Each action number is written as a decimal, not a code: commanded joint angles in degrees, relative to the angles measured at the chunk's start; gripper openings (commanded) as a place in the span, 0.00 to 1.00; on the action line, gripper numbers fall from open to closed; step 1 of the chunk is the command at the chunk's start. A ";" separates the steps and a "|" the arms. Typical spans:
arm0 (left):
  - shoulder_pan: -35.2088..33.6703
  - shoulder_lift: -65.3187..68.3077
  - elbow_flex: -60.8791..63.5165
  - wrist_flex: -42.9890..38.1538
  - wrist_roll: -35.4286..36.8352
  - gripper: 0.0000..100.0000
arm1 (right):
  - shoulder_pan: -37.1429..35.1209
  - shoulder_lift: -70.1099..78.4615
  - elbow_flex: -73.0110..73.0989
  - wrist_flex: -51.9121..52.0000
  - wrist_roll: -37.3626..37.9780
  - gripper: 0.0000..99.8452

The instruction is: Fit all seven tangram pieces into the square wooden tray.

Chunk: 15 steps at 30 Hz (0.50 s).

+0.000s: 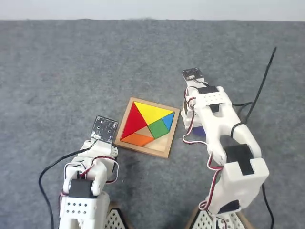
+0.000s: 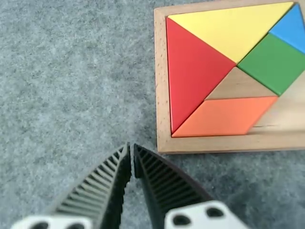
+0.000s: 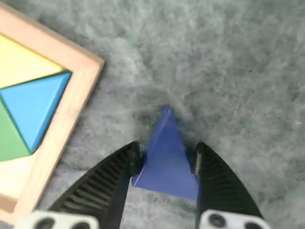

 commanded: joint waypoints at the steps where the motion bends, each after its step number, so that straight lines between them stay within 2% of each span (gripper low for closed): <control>1: -0.18 -0.70 -0.40 0.26 0.44 0.01 | 0.22 -7.25 1.32 0.48 -0.35 0.16; 4: -0.18 -0.70 -0.40 0.26 0.44 0.01 | 0.22 -10.42 3.25 0.48 -0.18 0.16; 7: -0.18 -0.70 -0.40 0.26 0.44 0.01 | 0.22 -11.12 4.66 0.92 4.40 0.17; 12: -0.18 -0.70 -0.40 0.26 0.44 0.01 | 0.04 -6.90 5.45 1.19 11.34 0.27; 15: -0.18 -0.70 -0.40 0.26 0.44 0.01 | -0.04 -3.82 4.04 0.31 11.25 0.26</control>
